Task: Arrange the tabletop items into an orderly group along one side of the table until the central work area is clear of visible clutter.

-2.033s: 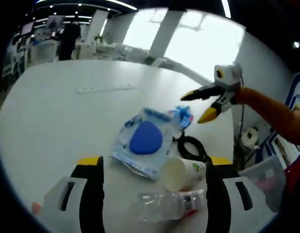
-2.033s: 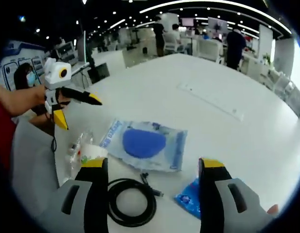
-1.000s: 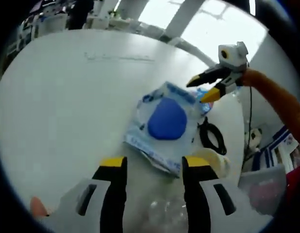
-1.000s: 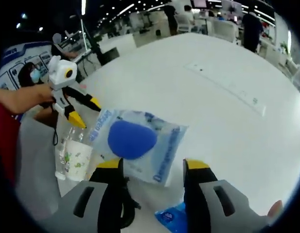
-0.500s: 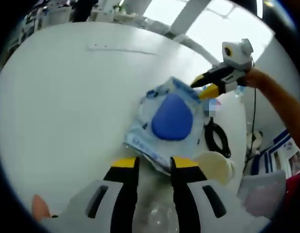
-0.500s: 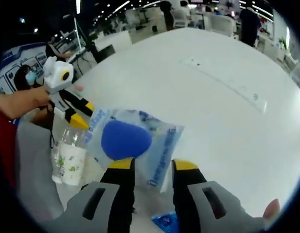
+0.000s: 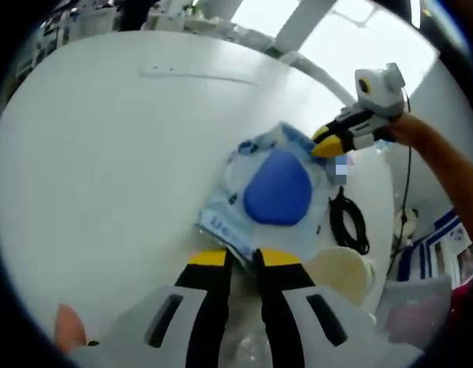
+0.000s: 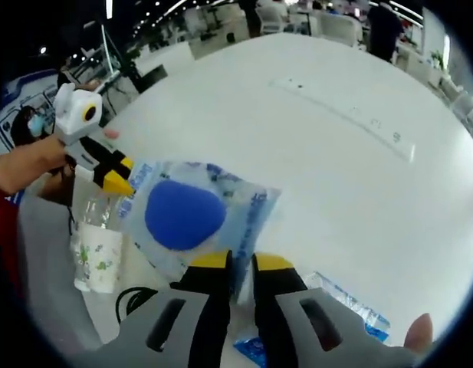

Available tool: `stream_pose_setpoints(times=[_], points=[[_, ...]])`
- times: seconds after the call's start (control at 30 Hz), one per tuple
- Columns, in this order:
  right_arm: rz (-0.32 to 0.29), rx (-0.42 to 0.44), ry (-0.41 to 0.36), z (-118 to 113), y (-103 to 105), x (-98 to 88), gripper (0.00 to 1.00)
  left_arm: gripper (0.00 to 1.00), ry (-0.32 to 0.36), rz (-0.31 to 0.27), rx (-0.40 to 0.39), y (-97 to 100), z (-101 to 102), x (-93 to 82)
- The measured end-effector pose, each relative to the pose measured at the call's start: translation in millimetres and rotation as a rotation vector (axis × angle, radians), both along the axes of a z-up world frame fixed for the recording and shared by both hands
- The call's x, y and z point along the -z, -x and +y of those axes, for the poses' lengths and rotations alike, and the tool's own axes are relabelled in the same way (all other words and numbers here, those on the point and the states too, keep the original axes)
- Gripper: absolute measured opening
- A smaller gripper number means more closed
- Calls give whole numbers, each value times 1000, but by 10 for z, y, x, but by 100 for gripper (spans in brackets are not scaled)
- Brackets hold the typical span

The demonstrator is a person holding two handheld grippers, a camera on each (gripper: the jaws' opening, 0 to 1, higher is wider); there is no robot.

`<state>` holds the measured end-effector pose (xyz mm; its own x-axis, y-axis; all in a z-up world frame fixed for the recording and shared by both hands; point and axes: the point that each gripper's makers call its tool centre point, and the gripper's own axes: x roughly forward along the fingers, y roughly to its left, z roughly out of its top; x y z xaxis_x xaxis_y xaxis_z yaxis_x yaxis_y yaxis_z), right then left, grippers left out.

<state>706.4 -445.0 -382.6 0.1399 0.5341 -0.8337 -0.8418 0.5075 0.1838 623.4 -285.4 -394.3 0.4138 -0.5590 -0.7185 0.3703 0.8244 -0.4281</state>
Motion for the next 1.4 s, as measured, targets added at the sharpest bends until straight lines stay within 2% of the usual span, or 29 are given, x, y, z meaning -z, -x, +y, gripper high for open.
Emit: stream_pose_setpoints(times=[0.53, 0.8, 1.0, 1.17, 1.4], points=[[20, 36, -5, -22, 105, -41, 2, 1, -9, -12, -36, -151, 60, -94], [15, 45, -32, 37, 119, -171, 2, 0, -21, -36, -48, -304, 168, -210], [20, 51, -39, 79, 132, -195, 2, 0, -41, -50, -54, -454, 234, -258], [41, 39, -21, 87, 205, -165, 2, 0, -51, -41, -52, -507, 254, -245], [30, 35, -4, 90, 191, -146, 2, 0, -61, -35, -49, -515, 252, -189]])
